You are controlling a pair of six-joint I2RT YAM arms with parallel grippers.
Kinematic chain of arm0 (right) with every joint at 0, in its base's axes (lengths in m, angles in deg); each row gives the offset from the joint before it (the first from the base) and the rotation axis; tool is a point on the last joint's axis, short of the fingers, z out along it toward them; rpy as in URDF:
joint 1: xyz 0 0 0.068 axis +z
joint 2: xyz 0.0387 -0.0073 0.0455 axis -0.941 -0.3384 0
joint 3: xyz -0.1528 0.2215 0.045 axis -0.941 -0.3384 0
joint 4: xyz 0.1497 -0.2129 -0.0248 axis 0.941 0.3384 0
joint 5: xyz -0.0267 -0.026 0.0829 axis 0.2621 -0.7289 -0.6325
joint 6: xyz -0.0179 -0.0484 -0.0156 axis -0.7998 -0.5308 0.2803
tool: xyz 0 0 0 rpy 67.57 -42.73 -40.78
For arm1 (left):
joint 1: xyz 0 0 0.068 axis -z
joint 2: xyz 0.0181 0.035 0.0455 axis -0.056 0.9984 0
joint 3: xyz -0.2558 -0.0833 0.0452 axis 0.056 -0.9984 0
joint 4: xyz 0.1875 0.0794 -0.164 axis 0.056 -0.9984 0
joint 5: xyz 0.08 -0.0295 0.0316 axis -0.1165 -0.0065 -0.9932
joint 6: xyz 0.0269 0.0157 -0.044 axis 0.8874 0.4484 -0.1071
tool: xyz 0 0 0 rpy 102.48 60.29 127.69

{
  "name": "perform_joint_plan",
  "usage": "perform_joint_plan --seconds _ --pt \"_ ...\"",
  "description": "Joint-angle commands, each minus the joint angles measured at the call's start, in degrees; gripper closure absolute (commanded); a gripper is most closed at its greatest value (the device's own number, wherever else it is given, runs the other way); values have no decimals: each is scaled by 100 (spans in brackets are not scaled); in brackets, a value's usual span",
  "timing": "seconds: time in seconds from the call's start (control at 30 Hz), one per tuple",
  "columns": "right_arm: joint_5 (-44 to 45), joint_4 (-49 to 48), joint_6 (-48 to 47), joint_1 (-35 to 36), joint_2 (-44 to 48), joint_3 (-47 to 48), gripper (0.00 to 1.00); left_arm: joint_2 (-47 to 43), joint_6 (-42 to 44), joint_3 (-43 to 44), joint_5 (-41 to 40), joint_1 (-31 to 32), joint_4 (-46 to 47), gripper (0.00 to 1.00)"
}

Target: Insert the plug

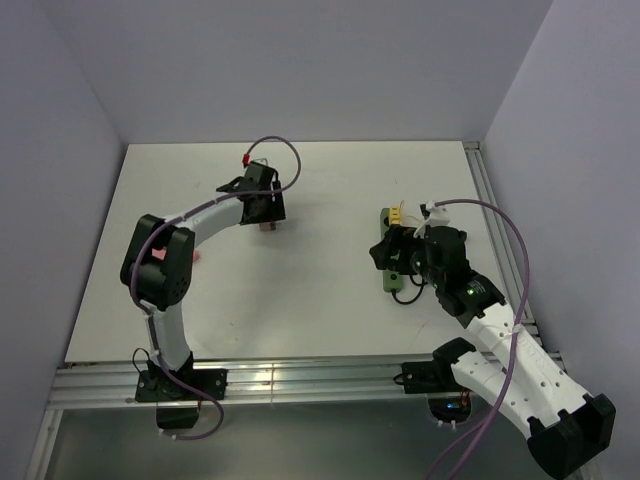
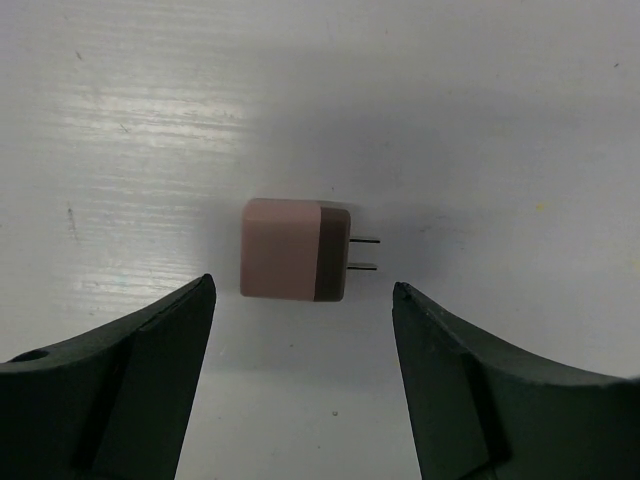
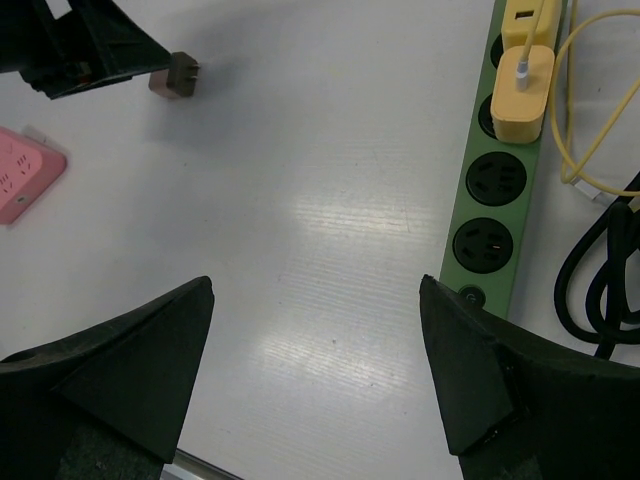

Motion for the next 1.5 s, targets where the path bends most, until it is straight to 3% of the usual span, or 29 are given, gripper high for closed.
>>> perform_joint_plan --seconds 0.0,0.47,0.67,0.87,0.97,1.03,1.1,1.13,1.23,1.47 --pt "-19 -1 13 -1 106 260 10 223 245 242 -365 89 3 23" --pt "-406 -265 128 -1 36 102 14 434 244 31 -269 98 469 31" --pt "-344 -186 172 8 36 110 16 549 288 31 -233 89 557 49" --pt "-327 -142 268 34 -78 172 16 610 341 14 -172 98 575 53" --pt "-265 -133 391 69 -175 225 16 637 368 -39 -76 97 636 64" --pt "33 -46 827 95 -263 286 11 628 385 -118 -5 98 724 73" --pt "315 191 963 87 -499 435 7 610 403 -188 83 98 759 90" --pt "245 279 850 95 -579 514 5 575 385 -197 118 98 777 100" --pt "-349 491 805 69 -764 533 0 330 333 -241 294 98 855 100" --pt "-1618 657 1024 -159 -590 58 4 -514 -115 -539 662 369 1311 100"
